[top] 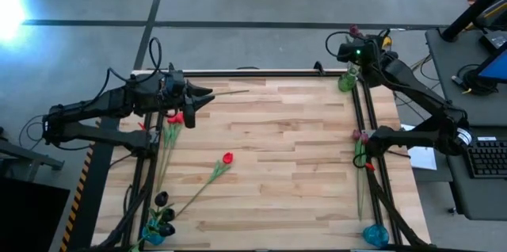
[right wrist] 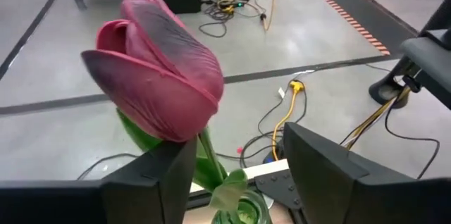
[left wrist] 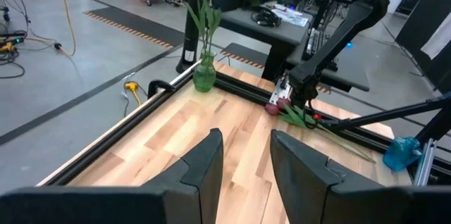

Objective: Sort flowers into vase by color
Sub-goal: Put the dark red tulip into the green vase

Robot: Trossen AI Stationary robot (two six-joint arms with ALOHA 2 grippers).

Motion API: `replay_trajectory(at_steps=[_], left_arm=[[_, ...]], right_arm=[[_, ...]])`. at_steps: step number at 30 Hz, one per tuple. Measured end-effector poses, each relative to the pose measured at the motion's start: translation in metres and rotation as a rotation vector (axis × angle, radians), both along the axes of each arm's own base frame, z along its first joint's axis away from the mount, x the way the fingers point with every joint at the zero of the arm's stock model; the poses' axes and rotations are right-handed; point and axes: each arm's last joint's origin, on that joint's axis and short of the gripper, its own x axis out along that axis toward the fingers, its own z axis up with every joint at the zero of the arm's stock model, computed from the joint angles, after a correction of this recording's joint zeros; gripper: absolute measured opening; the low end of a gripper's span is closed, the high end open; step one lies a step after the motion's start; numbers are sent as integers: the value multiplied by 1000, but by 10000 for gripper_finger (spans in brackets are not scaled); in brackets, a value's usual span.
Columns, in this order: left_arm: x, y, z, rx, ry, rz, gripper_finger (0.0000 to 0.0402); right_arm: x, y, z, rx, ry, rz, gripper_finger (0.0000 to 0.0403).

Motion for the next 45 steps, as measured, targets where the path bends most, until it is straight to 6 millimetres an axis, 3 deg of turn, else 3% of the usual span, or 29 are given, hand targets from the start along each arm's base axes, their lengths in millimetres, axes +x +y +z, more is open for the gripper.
replay_trajectory(at_steps=[8,19,22,29,37,45], left_arm=[[-3,0,-1,-2,13,0,107],[-8,-1,-1,-8,19,-8,107],[-11,-2,-2,-16,33,-7,107],[-23,-4,3,-21,-3,-5,107],[-22,-4,4,102,30,-37,107],[-18,-7,-14,56,77,-175,107]], right_arm=[[-2,5,11,86,17,67,220],[-1,2,-5,313,89,66,211],[-5,8,-2,402,109,90,204],[-19,40,3,784,-1,227,192],[2,58,-34,1060,-190,319,174],[39,99,-83,1240,-139,305,153]])
